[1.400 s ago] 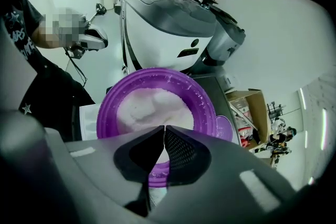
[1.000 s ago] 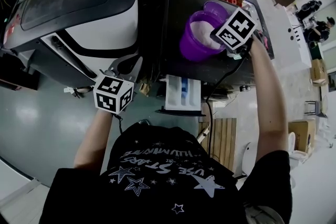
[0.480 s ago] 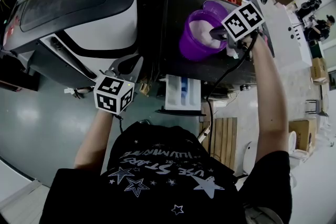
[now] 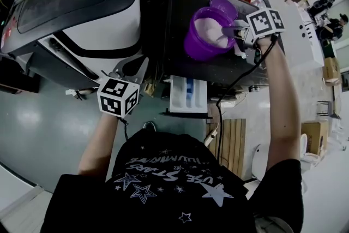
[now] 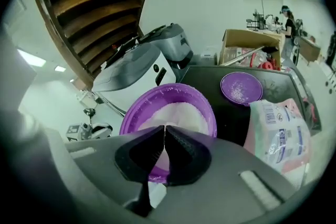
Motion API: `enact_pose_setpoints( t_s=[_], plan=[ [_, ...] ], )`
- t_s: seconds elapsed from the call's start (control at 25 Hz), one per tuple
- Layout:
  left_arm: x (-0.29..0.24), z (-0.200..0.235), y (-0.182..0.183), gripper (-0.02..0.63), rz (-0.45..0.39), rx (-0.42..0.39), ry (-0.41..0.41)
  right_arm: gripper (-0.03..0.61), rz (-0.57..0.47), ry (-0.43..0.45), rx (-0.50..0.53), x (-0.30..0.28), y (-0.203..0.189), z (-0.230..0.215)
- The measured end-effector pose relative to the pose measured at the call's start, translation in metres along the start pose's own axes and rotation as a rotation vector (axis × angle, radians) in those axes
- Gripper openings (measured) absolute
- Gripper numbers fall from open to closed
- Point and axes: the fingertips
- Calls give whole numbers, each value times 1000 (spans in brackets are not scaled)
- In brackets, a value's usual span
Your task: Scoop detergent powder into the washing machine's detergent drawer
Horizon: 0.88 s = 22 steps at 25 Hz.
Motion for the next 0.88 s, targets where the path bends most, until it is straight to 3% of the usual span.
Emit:
enact_pose_setpoints(
  t_s=[0.2, 0.56, 0.88],
  plan=[
    [1, -8, -3, 0, 11, -6, 2, 35, -86, 14, -20, 12, 5, -4],
    [15, -18, -12, 0, 20, -14, 68, 35, -314, 248, -126, 26, 4, 3],
    [26, -39, -13, 0, 34, -10, 126, 35, -412, 364, -158, 34, 0, 14]
  ],
)
Point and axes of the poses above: the fingertips, and each gripper's own axes: x backward along the fingers, z to its left, y out of its top, and after that the axes turned 10 degrees about y, right-handed
